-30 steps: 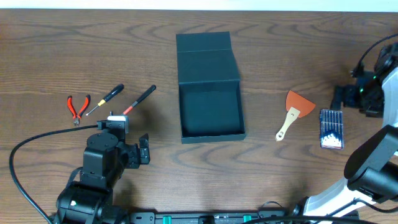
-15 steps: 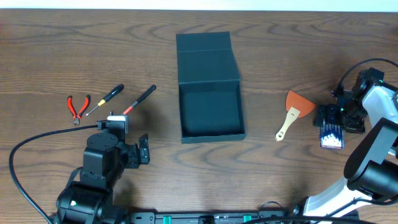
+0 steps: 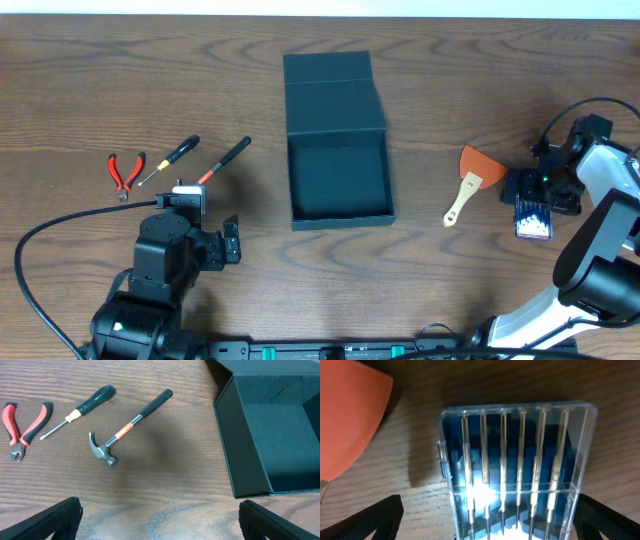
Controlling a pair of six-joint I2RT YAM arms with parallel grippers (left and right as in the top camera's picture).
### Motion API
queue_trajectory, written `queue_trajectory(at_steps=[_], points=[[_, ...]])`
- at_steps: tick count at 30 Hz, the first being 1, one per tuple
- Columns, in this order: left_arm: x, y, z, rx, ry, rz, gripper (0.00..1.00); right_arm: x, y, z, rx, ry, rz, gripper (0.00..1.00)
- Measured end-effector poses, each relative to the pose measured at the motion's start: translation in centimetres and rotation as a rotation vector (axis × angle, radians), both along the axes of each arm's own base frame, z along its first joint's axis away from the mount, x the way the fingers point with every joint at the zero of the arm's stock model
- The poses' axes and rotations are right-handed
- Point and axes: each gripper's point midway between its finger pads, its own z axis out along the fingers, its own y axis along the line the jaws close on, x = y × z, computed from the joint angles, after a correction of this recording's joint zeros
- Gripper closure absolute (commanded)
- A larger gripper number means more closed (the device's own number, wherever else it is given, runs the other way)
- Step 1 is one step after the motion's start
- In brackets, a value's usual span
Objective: Pack container
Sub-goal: 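Close the right gripper on the screwdriver case and lift it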
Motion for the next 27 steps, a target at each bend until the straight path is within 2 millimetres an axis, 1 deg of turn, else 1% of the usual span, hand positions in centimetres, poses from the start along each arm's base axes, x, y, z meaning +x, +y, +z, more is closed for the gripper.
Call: queue_trajectory(at_steps=[8,15,22,25,27], points=[[0.0,0.0,0.0,0.000,0.000,0.000,0.01,0.3,-0.2,0.0,-0.006,-0.011,0.000,0.01],[0.0,0.0,0.0,0.000,0.000,0.000,0.02,0.2,-0.1,-0.9,0.001,0.005,0.000,0.01],[0.0,0.0,0.0,-0.002,0.000,0.002,0.02,0.2,-0.3,-1.0,-0.004,0.004,0.000,0.01],[0.0,0.0,0.0,-0.004,0.001,0.003,0.02,0.2,-0.3,-1.0,-0.004,0.004,0.001,0.05],[0.0,0.0,0.0,-0.005,0.001,0.005,0.01,0.2,-0.3,-1.0,-0.004,0.004,0.002,0.12]])
